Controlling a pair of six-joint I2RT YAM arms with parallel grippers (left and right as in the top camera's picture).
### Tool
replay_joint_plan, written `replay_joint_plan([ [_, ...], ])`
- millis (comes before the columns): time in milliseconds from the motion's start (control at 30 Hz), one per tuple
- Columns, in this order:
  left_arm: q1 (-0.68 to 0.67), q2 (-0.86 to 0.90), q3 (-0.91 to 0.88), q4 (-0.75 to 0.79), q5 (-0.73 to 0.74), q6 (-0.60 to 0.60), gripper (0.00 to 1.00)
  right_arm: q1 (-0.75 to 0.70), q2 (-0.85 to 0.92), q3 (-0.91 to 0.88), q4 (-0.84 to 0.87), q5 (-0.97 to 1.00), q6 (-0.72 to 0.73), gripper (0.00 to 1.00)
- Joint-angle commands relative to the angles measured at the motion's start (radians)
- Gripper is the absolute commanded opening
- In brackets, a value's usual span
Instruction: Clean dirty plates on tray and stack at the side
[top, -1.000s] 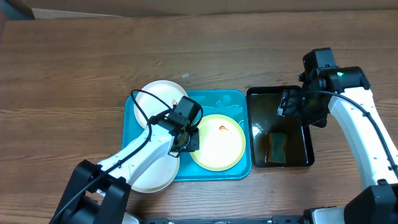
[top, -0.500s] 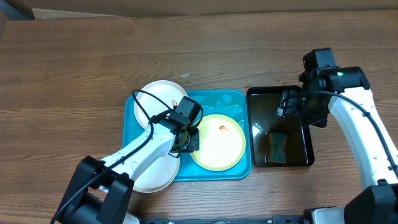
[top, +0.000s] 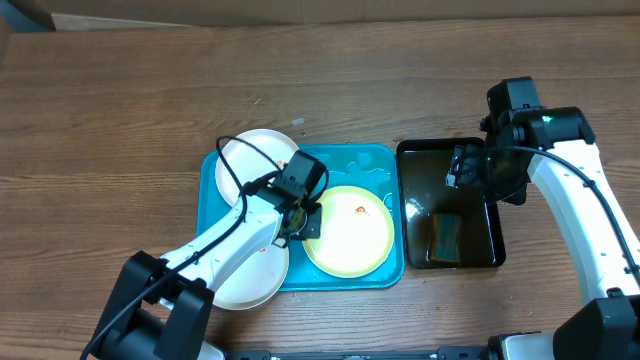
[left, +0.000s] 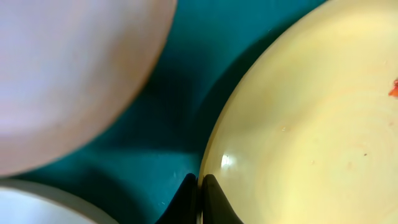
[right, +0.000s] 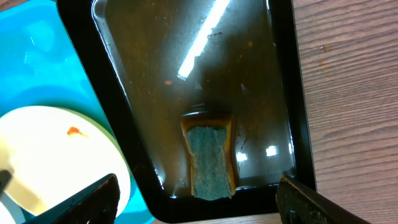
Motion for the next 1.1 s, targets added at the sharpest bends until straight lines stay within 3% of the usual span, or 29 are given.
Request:
replay_joint_plan([
  [0, 0.007, 0.01, 0.044, 0.026, -0.12, 0.125, 0.04, -0.004, -0.002, -0.005, 0.003, 0.011, -0.008, 0.82],
  [167, 0.006, 0.01, 0.044, 0.08, -0.142, 0.188, 0.04, -0.003, -0.002, -0.005, 0.002, 0.011, -0.008, 0.82],
  [267, 0.006, 0.01, 0.044, 0.081, -0.136, 0.187, 0.33, -0.003, -0.002, -0.005, 0.003, 0.011, -0.008, 0.82],
  [333, 0.006, 0.01, 0.044, 0.063, -0.095, 0.169, 0.43, -0.004, -0.002, -0.005, 0.003, 0.011, -0.008, 0.83],
  [467, 0.006, 0.011, 0.044, -0.024, 0.03, 0.051, 0.42, -0.004, -0.002, -0.004, 0.0, 0.011, -0.008, 0.86],
  [600, 0.006, 0.013, 0.039, -0.105, 0.034, -0.079, 0.37, -0.003, -0.002, -0.005, -0.007, 0.011, -0.007, 0.87],
  [733, 0.006, 0.013, 0.021, -0.103, 0.034, -0.1, 0.37, -0.003, -0.002, -0.006, -0.02, 0.01, -0.006, 0.86],
  [867, 0.006, 0.013, 0.018, -0.081, 0.033, -0.105, 0.29, -0.003, -0.002, -0.044, -0.002, 0.009, -0.001, 0.86],
  [1067, 0.006, 0.015, 0.016, -0.044, 0.021, -0.121, 0.28, -0.003, -0.002, -0.172, 0.105, -0.026, 0.032, 0.86],
])
